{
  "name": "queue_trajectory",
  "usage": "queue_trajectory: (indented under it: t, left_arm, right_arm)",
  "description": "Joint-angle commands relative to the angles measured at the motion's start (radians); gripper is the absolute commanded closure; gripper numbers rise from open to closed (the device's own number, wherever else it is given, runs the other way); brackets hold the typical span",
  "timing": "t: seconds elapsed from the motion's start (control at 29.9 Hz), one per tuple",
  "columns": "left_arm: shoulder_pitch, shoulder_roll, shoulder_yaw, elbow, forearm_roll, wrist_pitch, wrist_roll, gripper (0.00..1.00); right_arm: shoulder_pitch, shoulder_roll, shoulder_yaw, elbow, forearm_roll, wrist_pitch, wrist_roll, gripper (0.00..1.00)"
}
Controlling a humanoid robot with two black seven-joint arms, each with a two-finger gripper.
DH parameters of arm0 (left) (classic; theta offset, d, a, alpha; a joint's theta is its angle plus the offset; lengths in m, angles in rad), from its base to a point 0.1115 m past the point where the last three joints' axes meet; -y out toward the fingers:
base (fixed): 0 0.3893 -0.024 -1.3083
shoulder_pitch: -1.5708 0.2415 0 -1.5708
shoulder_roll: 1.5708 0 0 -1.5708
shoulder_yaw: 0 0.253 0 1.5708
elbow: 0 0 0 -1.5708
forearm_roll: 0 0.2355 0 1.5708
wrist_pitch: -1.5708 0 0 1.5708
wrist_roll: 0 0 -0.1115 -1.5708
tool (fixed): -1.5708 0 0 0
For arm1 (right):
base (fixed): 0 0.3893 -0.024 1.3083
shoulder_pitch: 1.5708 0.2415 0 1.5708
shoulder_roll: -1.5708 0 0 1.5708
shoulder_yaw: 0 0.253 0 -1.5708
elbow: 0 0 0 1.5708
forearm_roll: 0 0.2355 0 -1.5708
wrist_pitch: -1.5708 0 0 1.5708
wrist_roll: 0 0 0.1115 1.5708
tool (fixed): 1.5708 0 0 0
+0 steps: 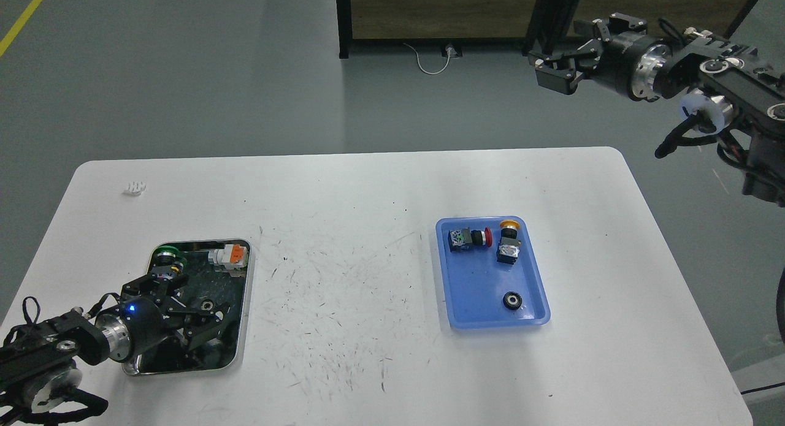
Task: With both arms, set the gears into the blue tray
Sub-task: 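Reach the left gripper into the metal tray and grasp another black gear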
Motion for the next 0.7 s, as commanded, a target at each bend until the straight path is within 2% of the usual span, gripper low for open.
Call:
queue_trajectory:
  t: [0.0, 0.3, 0.67]
  left_arm:
    - [0.008, -0.018, 0.001, 0.004, 0.0, 0.015, -0.001, 0.02]
    - [0.024, -0.047, 0.003, 0.038, -0.004, 0.029, -0.007, 0.05]
    - [0.029, -0.041, -0.013, 0.042, -0.017, 0.021, -0.006, 0.19]
  right_arm:
    - [0.0, 0.0, 0.0, 0.001, -0.001, -0.001, 0.0, 0.05]
    - [0.0, 0.0, -0.002, 0.001, -0.005, -0.001, 0.0, 0.05]
    - [-0.002, 0.0, -0.002, 0.001, -0.006, -0.001, 0.0, 0.05]
